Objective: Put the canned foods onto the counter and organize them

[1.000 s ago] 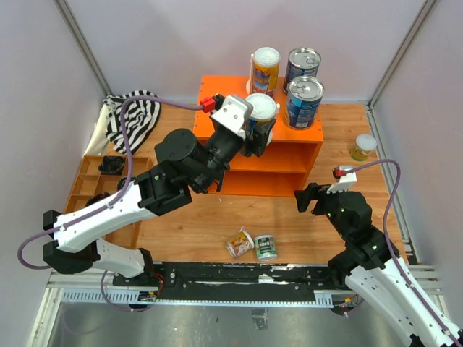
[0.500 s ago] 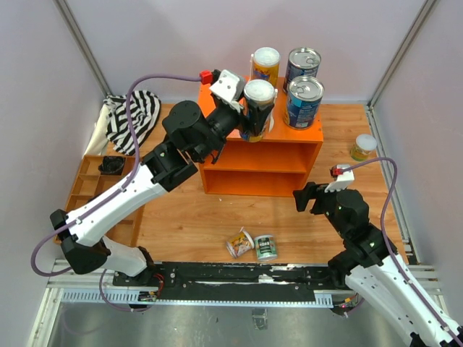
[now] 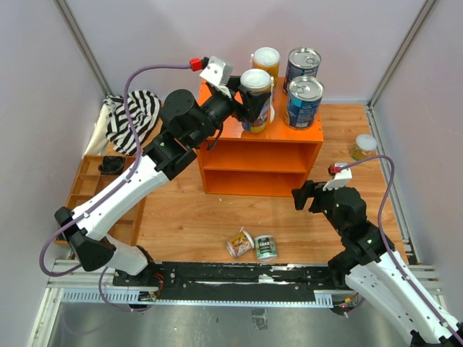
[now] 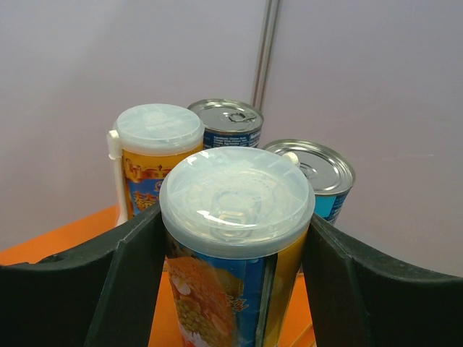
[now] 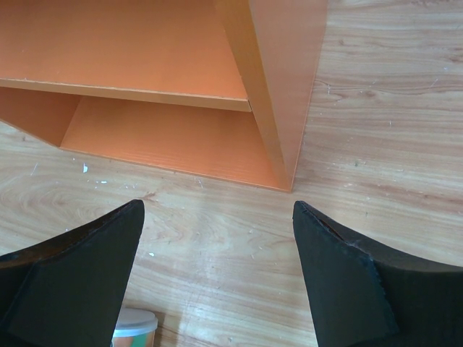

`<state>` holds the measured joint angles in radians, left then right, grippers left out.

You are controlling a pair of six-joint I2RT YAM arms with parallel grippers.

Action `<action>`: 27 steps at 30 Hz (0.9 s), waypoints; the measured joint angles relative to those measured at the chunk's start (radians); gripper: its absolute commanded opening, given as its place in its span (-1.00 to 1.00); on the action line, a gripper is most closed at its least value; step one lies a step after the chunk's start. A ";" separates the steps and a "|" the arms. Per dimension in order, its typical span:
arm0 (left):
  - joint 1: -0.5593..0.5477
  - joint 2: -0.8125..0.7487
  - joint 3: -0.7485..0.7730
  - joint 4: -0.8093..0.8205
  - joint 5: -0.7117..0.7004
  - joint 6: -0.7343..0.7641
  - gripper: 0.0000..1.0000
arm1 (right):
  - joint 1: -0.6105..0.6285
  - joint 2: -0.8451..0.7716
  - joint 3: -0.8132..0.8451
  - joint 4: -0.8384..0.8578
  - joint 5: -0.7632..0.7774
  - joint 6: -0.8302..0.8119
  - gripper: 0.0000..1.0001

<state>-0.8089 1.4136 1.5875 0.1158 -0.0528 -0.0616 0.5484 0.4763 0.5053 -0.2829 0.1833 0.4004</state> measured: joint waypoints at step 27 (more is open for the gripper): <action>0.029 0.051 -0.070 0.129 0.086 -0.016 -1.00 | 0.000 0.019 -0.012 0.032 0.000 0.000 0.69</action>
<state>-0.7803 1.4643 1.5173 0.2451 0.0330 -0.0776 0.5484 0.4957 0.4931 -0.2512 0.1829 0.4004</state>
